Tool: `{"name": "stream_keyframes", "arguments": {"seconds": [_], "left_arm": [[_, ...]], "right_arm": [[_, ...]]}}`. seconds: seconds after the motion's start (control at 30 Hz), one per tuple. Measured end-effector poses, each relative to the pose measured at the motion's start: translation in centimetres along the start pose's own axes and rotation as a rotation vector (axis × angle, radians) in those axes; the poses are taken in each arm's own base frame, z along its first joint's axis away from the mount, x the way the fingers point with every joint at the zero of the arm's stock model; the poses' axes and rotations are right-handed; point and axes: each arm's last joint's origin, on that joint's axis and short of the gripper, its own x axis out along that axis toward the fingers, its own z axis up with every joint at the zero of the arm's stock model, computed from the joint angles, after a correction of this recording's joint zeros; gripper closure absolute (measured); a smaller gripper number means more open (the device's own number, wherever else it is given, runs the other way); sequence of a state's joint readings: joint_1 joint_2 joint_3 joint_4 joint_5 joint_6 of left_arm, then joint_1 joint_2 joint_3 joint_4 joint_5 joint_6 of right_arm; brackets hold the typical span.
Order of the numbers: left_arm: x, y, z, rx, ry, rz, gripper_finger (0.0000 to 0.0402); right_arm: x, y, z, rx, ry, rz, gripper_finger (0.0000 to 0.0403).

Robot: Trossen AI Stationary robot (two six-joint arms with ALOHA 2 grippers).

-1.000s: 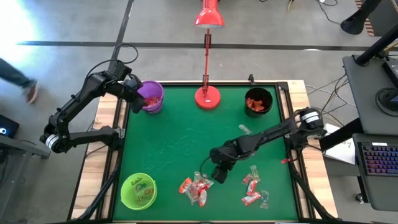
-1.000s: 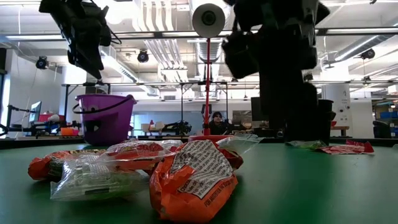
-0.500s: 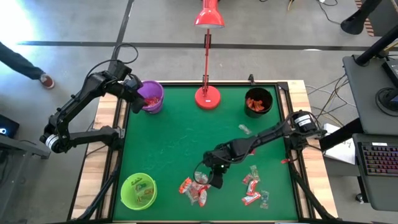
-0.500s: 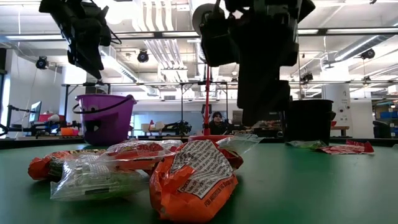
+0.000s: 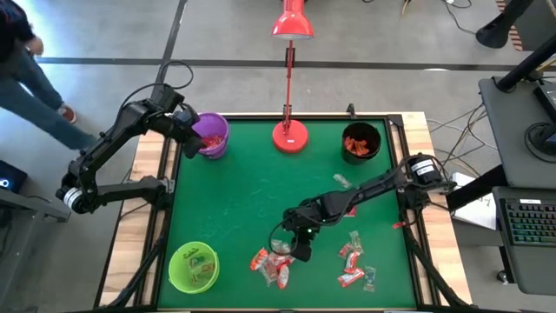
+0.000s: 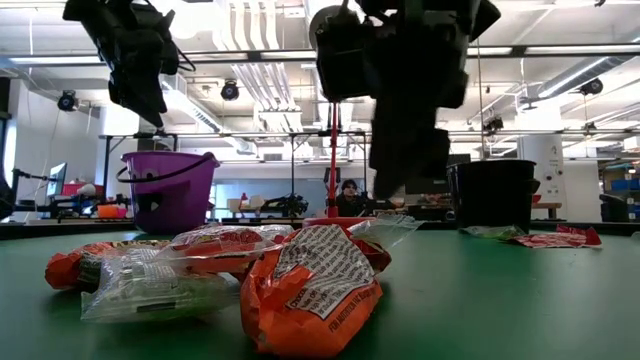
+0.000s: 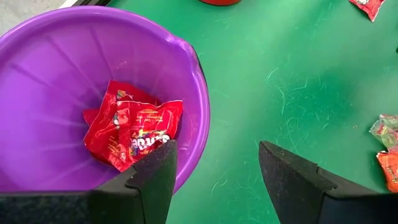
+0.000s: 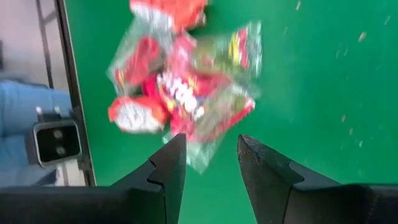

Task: Sort candy
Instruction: Put the green gummy into the light green bucket

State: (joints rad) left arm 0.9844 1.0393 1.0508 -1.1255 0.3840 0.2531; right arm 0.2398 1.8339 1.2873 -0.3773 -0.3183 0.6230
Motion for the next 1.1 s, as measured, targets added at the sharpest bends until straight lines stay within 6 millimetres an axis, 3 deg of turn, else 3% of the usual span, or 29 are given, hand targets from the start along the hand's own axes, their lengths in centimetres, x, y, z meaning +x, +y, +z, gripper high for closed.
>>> {"name": "stream_keyframes", "arguments": {"seconds": [0.47, 0.63, 1.1], "left_arm": [[0.0, 0.0, 0.0, -0.007, 0.001, 0.000, 0.0194], [0.0, 0.0, 0.0, -0.004, 0.001, 0.000, 0.0194], [0.3, 0.2, 0.2, 0.016, 0.006, 0.000, 0.0193]], "right_arm": [[0.2, 0.3, 0.6, 0.166, -0.058, 0.030, 0.0266], [1.8, -0.5, 0.3, 0.245, -0.037, -0.005, 0.0266], [3.7, -1.1, -0.1, 0.297, 0.026, 0.019, 0.0266]]}}
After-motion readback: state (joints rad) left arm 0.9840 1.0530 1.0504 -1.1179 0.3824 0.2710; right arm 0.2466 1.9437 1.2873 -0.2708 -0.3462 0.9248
